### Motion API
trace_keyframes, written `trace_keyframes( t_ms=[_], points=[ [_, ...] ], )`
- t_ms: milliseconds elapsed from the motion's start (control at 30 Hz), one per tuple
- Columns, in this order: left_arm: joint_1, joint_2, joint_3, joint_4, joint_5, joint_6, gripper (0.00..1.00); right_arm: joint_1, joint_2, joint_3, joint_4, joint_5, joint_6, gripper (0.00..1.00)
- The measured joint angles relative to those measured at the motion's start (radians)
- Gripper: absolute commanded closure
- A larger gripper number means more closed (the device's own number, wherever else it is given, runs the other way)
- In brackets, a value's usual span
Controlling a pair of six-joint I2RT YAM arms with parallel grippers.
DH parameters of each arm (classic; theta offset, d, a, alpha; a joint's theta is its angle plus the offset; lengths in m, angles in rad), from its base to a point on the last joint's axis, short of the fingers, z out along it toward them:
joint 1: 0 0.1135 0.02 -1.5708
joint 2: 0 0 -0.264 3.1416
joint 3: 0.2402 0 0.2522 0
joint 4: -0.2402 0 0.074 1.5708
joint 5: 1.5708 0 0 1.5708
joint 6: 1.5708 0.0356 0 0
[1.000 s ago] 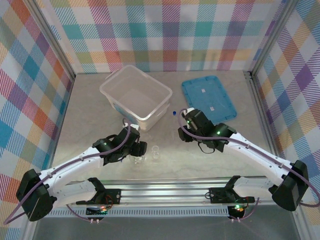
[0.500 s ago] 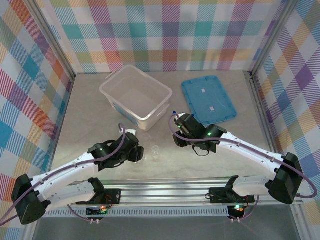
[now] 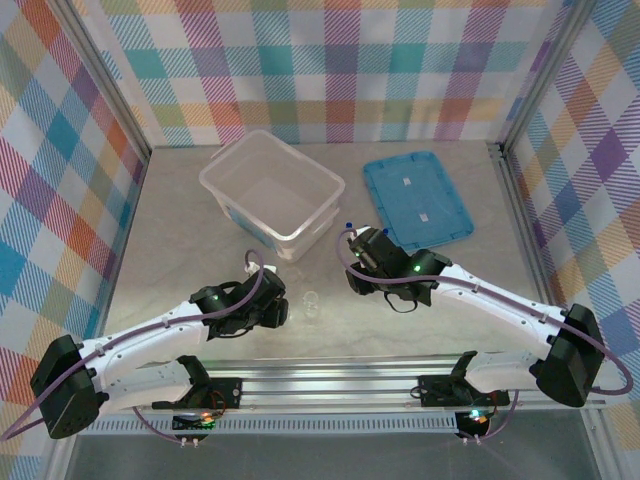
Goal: Organize the chemistry lab equipment
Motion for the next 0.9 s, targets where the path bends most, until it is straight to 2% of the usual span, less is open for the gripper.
trace_keyframes(
  t_ms=[200, 900],
  points=[
    [0.000, 0.025, -0.002, 0.025, 0.021, 0.000, 0.54, 0.000, 0.004, 0.000, 0.000, 0.001, 0.000, 0.68],
    [0.000, 0.038, -0.001, 0.029, 0.021, 0.013, 0.69, 0.000, 0.020, 0.012, 0.000, 0.008, -0.002, 0.68]
  ],
)
